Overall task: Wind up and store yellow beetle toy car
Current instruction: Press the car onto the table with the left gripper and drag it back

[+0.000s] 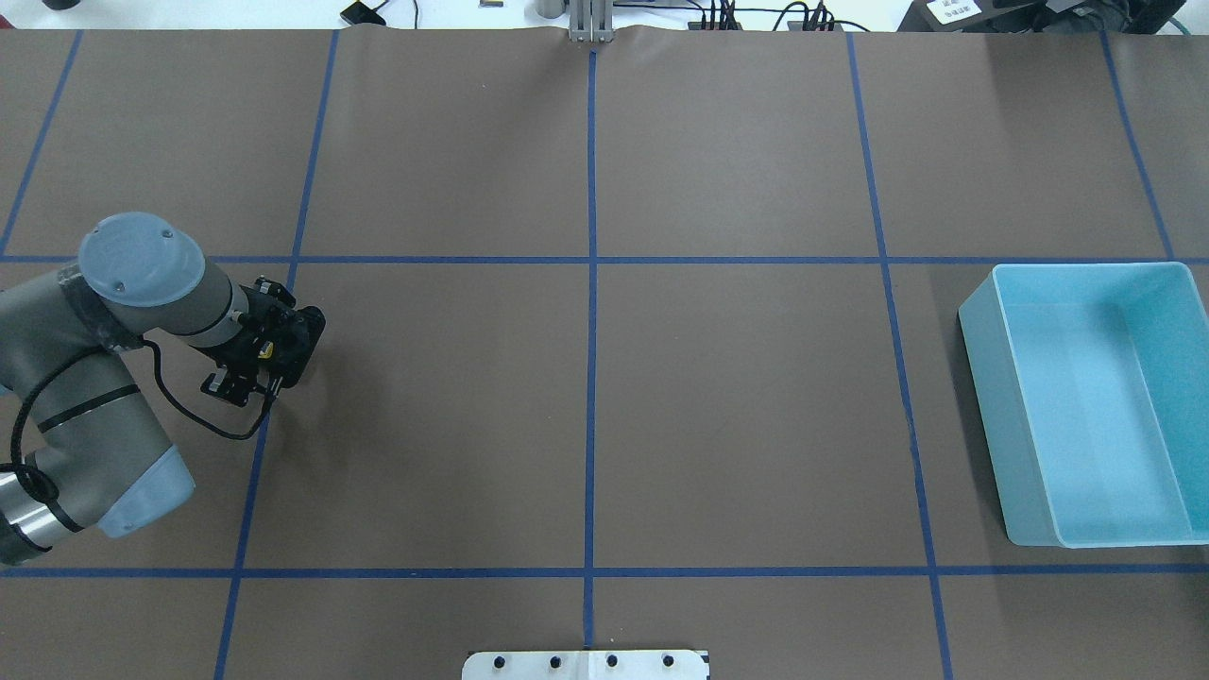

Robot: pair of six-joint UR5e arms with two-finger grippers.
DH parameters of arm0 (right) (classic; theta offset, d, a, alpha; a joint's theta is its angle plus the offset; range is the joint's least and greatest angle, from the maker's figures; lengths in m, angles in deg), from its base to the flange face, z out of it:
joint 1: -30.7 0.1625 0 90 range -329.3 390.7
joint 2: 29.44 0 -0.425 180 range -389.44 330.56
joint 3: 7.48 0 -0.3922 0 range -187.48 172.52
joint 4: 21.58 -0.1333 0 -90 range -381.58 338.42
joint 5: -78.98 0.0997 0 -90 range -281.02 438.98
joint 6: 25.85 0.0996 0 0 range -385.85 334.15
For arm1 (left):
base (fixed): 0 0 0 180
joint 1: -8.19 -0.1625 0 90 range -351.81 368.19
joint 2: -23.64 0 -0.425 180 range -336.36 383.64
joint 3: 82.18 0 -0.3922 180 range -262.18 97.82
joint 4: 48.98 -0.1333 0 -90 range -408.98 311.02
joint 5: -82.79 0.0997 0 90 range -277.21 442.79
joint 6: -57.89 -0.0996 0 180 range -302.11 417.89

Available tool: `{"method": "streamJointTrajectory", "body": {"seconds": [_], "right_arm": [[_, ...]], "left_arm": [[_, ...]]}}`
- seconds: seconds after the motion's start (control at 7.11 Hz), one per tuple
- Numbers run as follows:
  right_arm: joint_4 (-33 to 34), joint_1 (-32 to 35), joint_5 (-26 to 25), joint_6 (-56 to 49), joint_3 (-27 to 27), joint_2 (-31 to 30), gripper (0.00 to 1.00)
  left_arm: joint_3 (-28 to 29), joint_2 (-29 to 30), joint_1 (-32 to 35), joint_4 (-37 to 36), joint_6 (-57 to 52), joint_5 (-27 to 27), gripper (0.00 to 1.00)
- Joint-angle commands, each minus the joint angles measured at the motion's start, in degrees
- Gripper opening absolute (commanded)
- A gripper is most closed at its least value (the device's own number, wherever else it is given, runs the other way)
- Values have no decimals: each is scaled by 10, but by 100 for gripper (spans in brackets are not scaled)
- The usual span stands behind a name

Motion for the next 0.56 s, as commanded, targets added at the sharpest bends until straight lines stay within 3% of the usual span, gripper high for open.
{"method": "streamJointTrajectory", "body": {"seconds": [0.0, 0.42], "right_arm": [[0, 0, 2, 0, 5, 1, 100], [-1, 2, 3, 0, 12, -2, 100]], "left_arm": [[1, 4, 0, 1, -1, 0, 83], [1, 6, 0, 14, -4, 12, 84]]}}
